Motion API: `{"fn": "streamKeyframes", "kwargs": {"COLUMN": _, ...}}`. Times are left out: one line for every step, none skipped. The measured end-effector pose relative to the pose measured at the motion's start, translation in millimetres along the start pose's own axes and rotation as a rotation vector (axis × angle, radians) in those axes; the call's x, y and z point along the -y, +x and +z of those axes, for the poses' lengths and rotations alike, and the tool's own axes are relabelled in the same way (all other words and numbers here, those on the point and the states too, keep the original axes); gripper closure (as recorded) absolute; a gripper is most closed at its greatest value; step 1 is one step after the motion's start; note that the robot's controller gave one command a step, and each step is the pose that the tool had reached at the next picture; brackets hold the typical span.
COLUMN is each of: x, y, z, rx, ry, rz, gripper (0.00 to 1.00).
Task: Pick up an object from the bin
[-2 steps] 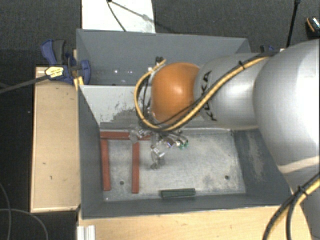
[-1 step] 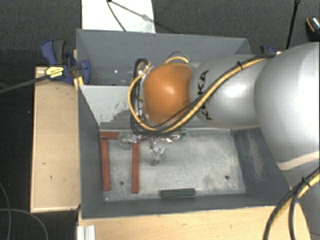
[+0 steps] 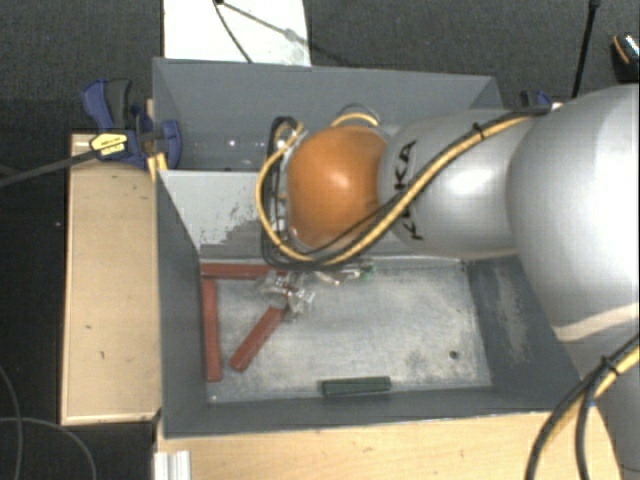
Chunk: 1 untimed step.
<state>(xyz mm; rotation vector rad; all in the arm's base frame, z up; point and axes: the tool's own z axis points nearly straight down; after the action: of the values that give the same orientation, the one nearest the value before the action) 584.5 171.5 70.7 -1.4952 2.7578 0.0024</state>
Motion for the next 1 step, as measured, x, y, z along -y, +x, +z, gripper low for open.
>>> {"fn": "streamKeyframes", "kwargs": {"x": -21.9, "y": 6.3, "z": -122.9, "rx": 0.005, "ry": 0.005, "rz": 0.025, "gripper": 1.00}}
